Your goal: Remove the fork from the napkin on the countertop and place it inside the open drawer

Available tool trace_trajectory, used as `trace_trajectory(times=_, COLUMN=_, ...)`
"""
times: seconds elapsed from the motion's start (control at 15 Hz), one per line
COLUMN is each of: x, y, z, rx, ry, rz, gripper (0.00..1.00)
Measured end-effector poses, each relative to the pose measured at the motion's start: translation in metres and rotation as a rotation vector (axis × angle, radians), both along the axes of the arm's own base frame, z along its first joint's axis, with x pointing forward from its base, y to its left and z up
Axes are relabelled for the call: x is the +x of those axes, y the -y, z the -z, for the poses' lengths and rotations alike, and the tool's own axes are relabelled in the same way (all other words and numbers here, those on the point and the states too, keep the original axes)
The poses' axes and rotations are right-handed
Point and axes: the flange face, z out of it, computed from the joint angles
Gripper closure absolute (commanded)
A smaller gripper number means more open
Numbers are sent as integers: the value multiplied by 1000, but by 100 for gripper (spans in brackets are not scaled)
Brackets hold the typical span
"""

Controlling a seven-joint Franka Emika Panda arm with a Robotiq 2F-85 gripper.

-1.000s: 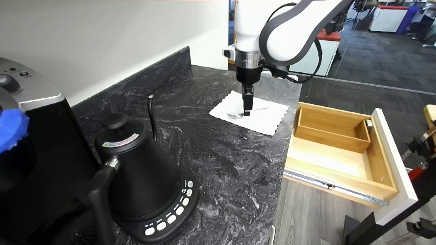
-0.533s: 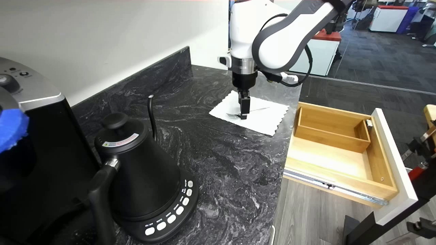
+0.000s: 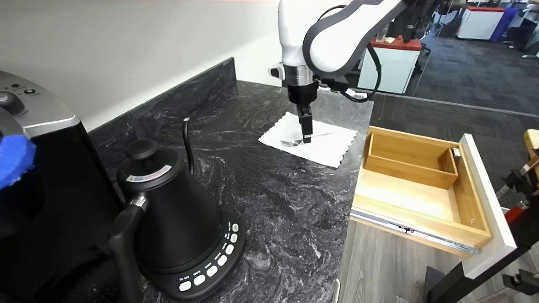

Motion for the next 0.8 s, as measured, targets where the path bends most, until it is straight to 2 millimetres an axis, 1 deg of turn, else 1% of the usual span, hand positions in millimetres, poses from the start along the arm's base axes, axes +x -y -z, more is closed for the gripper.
trace_trajectory(times=0.2, x=-1, y=2, z=-1, rx=-7, ry=-48, rz=-3, gripper=0)
trace_trajectory(times=0.47, x=-1, y=3, z=-2, rx=-10, ry=-71, rz=-17, gripper=0)
trace_trajectory(times=0.8, x=-2, y=3, z=-1, rx=-4, ry=-84, rz=-91, gripper=0)
